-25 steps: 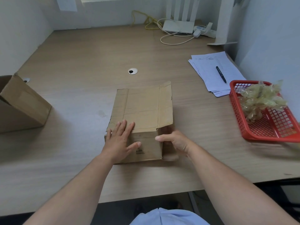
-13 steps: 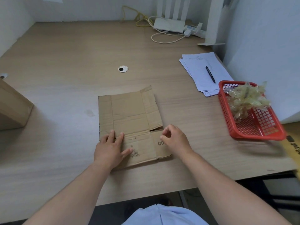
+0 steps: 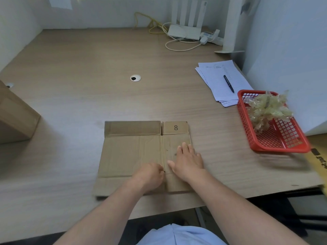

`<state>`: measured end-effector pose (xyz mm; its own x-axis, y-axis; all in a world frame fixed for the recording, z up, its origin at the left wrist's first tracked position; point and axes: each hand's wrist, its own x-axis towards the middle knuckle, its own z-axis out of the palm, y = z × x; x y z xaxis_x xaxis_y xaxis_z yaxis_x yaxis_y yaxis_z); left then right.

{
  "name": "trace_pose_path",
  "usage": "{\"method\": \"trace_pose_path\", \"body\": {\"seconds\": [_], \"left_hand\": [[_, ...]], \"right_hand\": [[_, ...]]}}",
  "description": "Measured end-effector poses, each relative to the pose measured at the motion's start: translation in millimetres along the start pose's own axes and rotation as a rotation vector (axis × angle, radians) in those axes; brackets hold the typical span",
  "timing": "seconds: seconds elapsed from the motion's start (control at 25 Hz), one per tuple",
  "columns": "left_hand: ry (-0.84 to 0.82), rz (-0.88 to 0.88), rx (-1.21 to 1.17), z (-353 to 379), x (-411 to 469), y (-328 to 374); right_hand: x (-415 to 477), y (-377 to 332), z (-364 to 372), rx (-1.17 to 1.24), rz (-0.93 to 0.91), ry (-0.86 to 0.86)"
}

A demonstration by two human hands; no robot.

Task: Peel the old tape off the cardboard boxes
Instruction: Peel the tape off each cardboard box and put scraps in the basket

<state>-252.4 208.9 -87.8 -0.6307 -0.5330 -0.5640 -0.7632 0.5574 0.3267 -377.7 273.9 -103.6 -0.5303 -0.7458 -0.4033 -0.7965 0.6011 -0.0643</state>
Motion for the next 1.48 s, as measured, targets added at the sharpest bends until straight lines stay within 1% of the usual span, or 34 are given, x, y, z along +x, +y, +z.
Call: {"method": "trace_pose_path", "body": {"seconds": [0.04,0.08,0.12,0.16,0.2,0.24,0.32,0.4,0.44,0.52,0.6,0.72,0.84,0.92,0.96,1.04,1.12,1.2,1.24,1.32,1.4,1.48], "left_hand": [[0.075,0.023,-0.074,1,-1,-7],[0.169,0.026,-0.073,1,-2,-16],[0.231,0.000,0.010,1,-2,-29],[0.252,-0.061,0.109,2,-1,-43],[0.236,-0.149,0.172,3,-2,-56],[0.206,-0.245,0.181,3,-5,-67],[0.177,-0.401,0.125,7,-10,-85],[0.183,-0.487,0.092,10,-18,-92],[0.207,-0.506,0.090,11,-20,-93],[0.274,-0.513,0.068,10,-21,-95],[0.323,-0.498,0.016,8,-19,-99],[0.353,-0.472,-0.118,5,-17,-107],[0.368,-0.400,-0.199,14,-21,-113],[0.368,-0.332,-0.250,22,-26,-115],[0.362,-0.293,-0.310,25,-28,-115],[0.326,-0.196,-0.503,26,-29,-115],[0.234,-0.112,-0.638,29,-33,-109],[0.164,-0.059,-0.612,36,-41,-93],[0.168,-0.028,-0.584,43,-46,-81],[0.228,0.050,-0.549,62,-58,-50],[0.273,0.108,-0.552,77,-73,-18],[0.284,0.167,-0.532,93,-91,23]], "right_hand": [[1,4,3,-0.017,0.009,-0.011],[1,6,6,-0.017,0.007,-0.013],[1,6,10,-0.002,-0.001,-0.008],[0,6,13,0.024,-0.008,0.003],[-1,6,16,0.054,-0.002,0.026],[-3,6,18,0.089,0.033,0.062],[-5,11,18,0.158,0.205,0.125],[-7,17,16,0.207,0.373,0.124],[-9,19,15,0.219,0.415,0.112],[-13,22,16,0.249,0.428,0.090],[-18,27,20,0.320,0.414,0.074],[-26,38,23,0.458,0.389,0.081],[-35,52,25,0.586,0.391,0.109],[-44,61,31,0.599,0.412,0.125],[-48,65,34,0.594,0.420,0.130],[-57,71,39,0.582,0.428,0.144],[-71,79,42,0.572,0.439,0.178],[-93,93,47,0.551,0.428,0.225],[-106,102,49,0.520,0.416,0.247],[-137,129,52,0.463,0.399,0.290],[-168,161,50,0.467,0.382,0.333],[-213,204,45,0.491,0.360,0.382]]}}
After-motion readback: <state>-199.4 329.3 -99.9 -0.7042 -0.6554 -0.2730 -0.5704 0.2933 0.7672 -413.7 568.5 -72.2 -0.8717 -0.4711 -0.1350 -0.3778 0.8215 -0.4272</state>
